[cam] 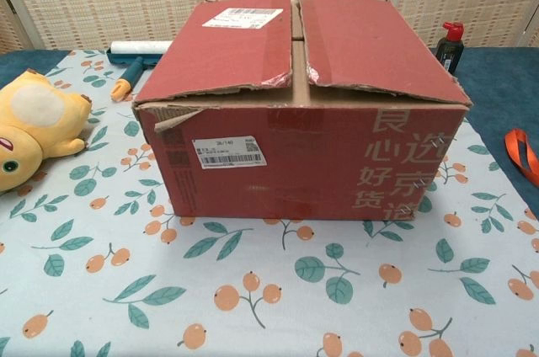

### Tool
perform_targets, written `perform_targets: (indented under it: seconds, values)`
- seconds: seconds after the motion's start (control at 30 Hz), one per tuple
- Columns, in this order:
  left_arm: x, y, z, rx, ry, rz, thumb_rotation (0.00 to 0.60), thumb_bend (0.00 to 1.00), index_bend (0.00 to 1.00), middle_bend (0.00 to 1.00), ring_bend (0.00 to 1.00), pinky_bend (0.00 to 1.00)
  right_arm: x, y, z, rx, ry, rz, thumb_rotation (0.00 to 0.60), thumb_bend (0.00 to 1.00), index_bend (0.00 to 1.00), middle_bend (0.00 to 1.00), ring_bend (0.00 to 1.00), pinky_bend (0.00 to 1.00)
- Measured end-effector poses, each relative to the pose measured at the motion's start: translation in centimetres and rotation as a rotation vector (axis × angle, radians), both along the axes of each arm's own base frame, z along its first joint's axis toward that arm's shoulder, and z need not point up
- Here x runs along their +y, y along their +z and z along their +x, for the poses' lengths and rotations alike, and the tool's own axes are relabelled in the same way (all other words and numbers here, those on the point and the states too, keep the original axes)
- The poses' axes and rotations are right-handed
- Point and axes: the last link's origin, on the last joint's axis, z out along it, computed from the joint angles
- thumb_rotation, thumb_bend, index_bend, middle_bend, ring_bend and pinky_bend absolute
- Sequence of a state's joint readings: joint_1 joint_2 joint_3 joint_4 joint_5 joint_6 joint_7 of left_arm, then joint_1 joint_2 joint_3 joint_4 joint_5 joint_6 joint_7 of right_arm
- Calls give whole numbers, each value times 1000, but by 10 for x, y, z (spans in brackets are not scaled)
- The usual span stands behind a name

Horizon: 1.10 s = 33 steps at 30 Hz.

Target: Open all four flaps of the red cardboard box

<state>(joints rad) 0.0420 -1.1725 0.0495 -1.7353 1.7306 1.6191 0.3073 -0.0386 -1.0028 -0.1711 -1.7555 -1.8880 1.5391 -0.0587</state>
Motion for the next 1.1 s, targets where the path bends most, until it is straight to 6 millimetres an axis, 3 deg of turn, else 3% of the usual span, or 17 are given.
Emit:
perform_targets:
  seconds: [0.27, 0.47, 0.8, 1.1]
  values:
    - [6, 1, 1, -12, -15, -22, 600, 389, 0, 7, 71, 9, -6, -5, 2, -23, 42, -23, 600, 416, 0, 0, 0, 0]
    - [9, 10, -2, -38, 1, -38, 600, 389, 0, 1, 58, 16, -30, -20, 7, -93, 86, 26, 600, 416, 0, 0, 0, 0]
    - [20, 21, -10, -88, 7, -58, 600, 389, 0, 0, 58, 15, -106, -36, 59, -133, 231, 86, 600, 416, 0, 0, 0, 0]
    - [34, 32, -19, -143, 17, -72, 600, 389, 0, 0, 58, 15, -139, -57, 109, -125, 313, 105, 600, 416, 0, 0, 0, 0]
